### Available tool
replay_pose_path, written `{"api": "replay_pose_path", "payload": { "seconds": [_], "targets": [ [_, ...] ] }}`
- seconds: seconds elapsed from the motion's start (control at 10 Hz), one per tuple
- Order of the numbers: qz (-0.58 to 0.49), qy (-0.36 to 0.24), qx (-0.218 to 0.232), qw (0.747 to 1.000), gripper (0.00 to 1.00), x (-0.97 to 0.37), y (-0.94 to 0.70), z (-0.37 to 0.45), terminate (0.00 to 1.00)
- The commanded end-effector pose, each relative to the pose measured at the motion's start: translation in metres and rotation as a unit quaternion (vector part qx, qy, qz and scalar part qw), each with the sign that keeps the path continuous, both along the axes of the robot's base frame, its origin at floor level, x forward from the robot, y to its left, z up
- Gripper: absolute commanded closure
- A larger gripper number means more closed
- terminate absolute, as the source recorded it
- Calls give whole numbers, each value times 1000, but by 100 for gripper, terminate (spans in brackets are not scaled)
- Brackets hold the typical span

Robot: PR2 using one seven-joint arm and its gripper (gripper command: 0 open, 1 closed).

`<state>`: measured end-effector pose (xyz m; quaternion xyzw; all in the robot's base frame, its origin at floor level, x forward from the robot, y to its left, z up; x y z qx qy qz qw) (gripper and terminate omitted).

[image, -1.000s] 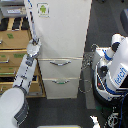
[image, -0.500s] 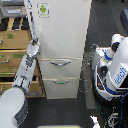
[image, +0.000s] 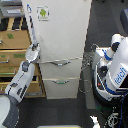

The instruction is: Opening the fridge

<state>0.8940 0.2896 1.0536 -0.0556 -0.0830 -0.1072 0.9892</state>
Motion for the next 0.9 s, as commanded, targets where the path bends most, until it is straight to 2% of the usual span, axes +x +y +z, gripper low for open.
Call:
{"api": "replay_pose_path", "payload": {
  "seconds": [0.1, 0.3, 0.4, 0.5, 0.6, 0.8, 0.9],
  "targets": [
    [-178, -77, -36, 980, 100, -215, -86, 138, 0],
    [-273, -105, -56, 955, 100, -331, -158, 201, 0],
    [-385, -109, -67, 914, 100, -466, -255, 273, 0],
    [-453, -85, -106, 881, 100, -539, -304, 313, 0],
    [-490, -65, -127, 860, 100, -582, -304, 338, 0],
    [-470, -36, -109, 875, 100, -591, -261, 321, 0],
    [-476, -40, -100, 873, 100, -596, -249, 321, 0]
  ]
}}
